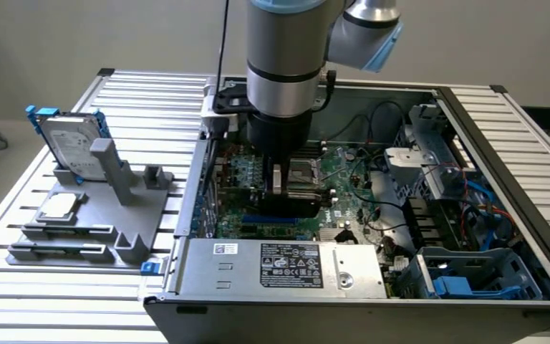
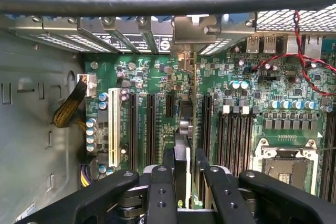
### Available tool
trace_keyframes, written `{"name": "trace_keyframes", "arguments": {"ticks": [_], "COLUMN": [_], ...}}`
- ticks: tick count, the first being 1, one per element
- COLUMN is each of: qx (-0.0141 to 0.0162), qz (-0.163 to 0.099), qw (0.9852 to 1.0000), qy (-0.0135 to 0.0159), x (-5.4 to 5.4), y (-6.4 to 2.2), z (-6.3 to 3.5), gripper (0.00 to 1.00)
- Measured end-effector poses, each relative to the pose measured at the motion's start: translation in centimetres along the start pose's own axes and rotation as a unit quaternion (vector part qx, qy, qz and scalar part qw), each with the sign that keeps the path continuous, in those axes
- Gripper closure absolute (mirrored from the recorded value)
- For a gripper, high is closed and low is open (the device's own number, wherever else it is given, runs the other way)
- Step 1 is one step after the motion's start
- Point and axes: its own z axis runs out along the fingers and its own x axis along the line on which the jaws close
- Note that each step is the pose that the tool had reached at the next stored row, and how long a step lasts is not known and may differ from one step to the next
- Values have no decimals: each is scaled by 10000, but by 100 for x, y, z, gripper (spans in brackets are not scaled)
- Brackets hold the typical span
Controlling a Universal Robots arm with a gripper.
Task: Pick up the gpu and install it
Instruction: 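Insert the gpu into the slot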
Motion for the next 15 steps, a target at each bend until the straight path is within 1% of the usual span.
{"name": "trace_keyframes", "arguments": {"ticks": [4,11,15], "qx": [-3,-26,-29], "qz": [3,6,7], "qw": [10000,10000,10000], "qy": [-3,-18,-28], "x": [7,8,8], "y": [0,0,3], "z": [14,33,46], "gripper": [74,74,74]}}
